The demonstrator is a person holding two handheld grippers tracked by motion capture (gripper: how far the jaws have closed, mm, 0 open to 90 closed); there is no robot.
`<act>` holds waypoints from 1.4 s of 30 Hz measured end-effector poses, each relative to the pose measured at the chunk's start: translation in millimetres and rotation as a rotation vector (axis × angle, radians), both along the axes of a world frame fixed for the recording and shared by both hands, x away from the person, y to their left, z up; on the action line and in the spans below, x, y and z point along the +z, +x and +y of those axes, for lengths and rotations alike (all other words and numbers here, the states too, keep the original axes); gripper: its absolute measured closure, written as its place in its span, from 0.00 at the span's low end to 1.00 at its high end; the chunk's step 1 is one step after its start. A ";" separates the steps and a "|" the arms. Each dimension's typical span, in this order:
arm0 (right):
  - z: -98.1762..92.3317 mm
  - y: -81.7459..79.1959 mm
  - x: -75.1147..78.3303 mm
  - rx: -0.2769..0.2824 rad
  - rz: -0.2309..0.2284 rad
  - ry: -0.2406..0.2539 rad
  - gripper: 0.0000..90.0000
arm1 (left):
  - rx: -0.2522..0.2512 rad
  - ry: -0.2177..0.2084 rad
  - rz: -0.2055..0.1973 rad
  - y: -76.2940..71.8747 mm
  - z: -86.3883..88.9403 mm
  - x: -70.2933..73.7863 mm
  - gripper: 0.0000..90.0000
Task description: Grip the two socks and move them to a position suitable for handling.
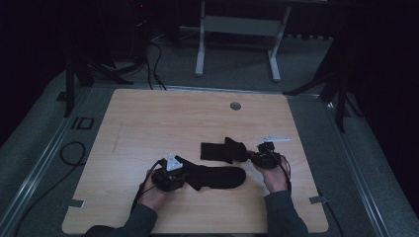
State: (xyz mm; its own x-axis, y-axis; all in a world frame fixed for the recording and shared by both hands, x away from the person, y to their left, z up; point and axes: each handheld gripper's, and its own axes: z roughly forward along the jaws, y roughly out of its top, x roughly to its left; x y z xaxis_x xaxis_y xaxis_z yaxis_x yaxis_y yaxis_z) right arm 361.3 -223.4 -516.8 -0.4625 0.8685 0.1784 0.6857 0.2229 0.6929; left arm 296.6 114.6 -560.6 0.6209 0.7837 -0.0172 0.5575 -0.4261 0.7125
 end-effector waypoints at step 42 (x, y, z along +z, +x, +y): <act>-52.4 -7.7 -7.4 -0.121 -0.046 -0.107 0.78 | -0.016 -0.002 0.001 0.9 -2.8 -0.1 0.68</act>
